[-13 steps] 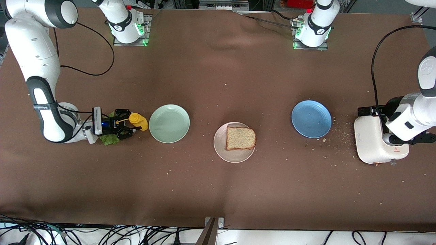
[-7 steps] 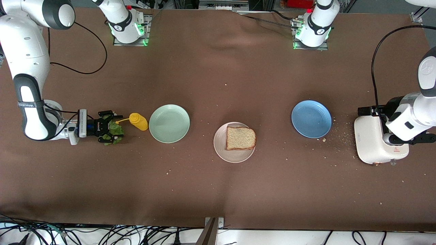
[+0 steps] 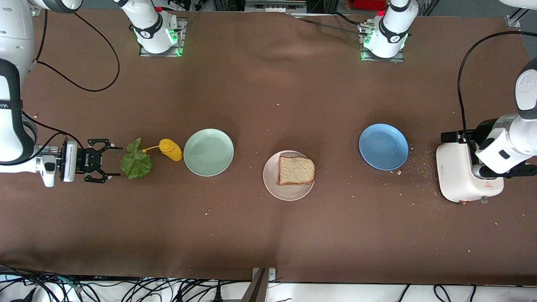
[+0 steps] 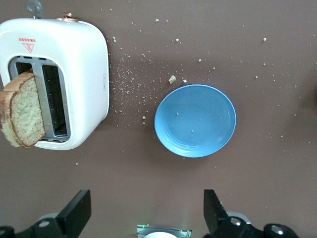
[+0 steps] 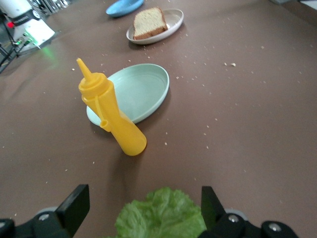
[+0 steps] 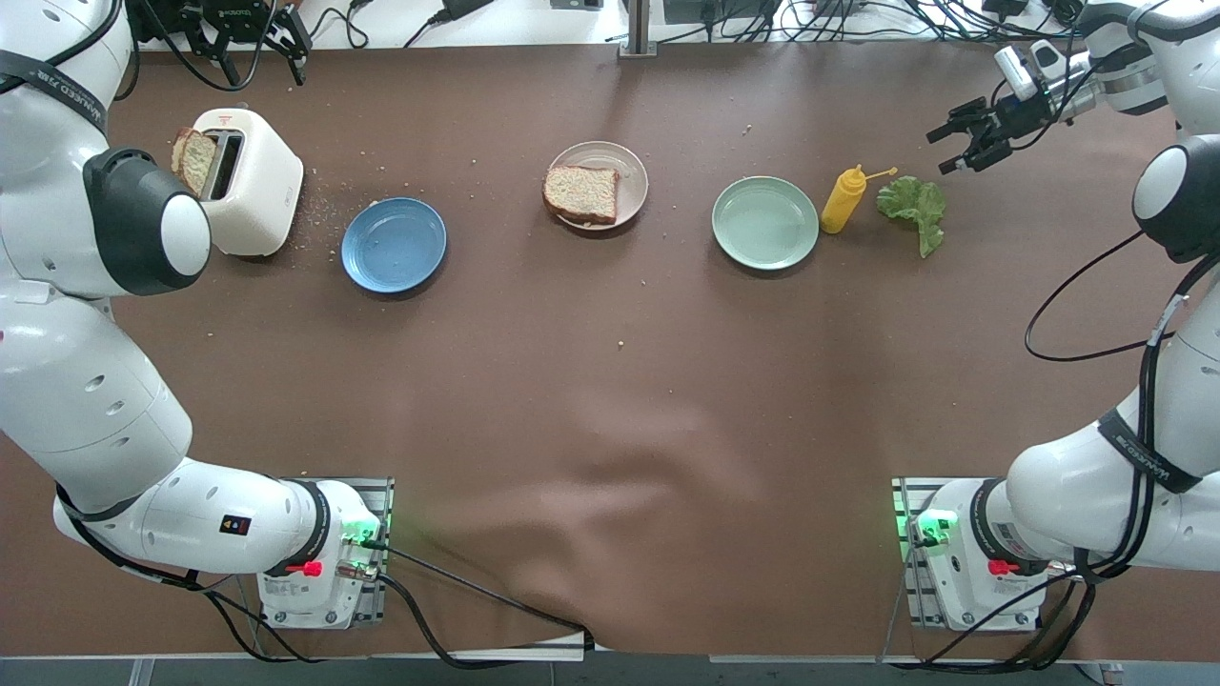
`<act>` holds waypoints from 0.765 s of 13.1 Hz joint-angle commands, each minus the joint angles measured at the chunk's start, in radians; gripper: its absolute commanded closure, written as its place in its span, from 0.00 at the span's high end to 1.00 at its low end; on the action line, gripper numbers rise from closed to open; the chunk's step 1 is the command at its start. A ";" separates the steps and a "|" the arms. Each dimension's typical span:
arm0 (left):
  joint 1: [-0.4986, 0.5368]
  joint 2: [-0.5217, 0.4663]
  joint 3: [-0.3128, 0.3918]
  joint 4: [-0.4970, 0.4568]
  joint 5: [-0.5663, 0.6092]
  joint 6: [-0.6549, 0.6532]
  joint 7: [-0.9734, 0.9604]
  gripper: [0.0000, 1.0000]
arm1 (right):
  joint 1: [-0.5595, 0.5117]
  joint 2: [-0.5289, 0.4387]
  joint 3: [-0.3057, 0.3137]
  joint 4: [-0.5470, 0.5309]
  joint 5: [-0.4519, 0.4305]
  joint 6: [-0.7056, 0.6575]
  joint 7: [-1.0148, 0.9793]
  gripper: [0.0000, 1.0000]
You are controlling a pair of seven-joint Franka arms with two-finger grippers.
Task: Make sandwich in beige plate with both arms
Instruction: 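Grasp the green lettuce leaf with the right gripper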
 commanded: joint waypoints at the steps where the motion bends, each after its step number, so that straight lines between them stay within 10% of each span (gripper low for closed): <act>1: -0.005 -0.018 -0.002 -0.016 0.048 0.002 -0.002 1.00 | 0.048 -0.059 -0.001 -0.021 -0.147 0.135 0.199 1.00; 5: 0.001 -0.019 0.000 -0.015 0.052 0.002 0.004 1.00 | 0.102 -0.058 -0.003 -0.078 -0.345 0.332 0.405 1.00; 10: 0.006 -0.021 0.003 -0.015 0.052 0.000 0.005 1.00 | 0.128 -0.021 -0.003 -0.141 -0.360 0.401 0.587 1.00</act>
